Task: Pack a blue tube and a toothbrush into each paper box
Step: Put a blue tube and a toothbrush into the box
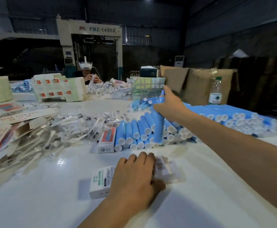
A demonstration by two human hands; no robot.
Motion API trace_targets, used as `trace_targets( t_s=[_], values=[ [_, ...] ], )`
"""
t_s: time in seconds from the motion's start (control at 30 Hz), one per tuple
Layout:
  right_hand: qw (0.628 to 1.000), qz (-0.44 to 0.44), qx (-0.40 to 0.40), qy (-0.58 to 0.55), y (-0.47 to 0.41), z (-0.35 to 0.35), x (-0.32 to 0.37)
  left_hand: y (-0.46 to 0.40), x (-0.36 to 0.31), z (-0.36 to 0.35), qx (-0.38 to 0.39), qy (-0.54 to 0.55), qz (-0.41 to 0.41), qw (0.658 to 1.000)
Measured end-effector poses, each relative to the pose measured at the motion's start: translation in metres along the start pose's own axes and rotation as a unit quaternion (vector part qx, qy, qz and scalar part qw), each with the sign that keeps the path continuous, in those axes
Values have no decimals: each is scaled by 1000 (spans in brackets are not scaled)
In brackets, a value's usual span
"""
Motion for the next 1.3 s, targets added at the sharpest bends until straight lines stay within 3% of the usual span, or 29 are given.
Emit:
trace_targets(
  t_s=[0.07, 0.2, 0.33, 0.5, 0.6, 0.77, 0.97, 1.1, 1.2, 1.3],
  values=[
    [987, -14, -86, -134, 27, 36, -32, -1, 7, 1, -14, 0, 23, 1000],
    [902, -42, -225, -366, 89, 57, -108, -1, 17, 7, -58, -3, 56, 997],
    [859, -73, -224, -454, 111, 29, -138, 1, 18, 10, -73, -15, 65, 995],
    [852, -52, -220, -473, 113, 19, -126, 1, 23, 10, -74, -27, 77, 994],
    [825, -39, -236, -512, 116, 23, -123, -1, 18, 9, -73, -41, 71, 994],
    [874, 21, -205, -441, 124, 20, -101, 1, 16, 13, -71, -35, 84, 993],
    [889, -26, -158, -429, 127, -8, -101, 1, 13, 14, -69, -28, 87, 993],
    [947, -21, -112, -302, 133, -32, -91, 1, 15, 16, -76, -19, 95, 992],
    [955, 17, -64, -290, 137, -45, -76, 1, 17, 15, -84, -32, 84, 992],
    [958, 15, -89, -271, 137, -36, -79, -1, 18, 15, -83, -22, 80, 993]
  ],
)
Point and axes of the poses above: each hand's wrist, its own y-axis away from the middle knuckle, its own z-axis out of the back of the hand, x = y × z, the point moved 10 cm from there along -y, towards the middle knuckle, and after that the axes turned 4 degrees about x, right-handed, at the moved point
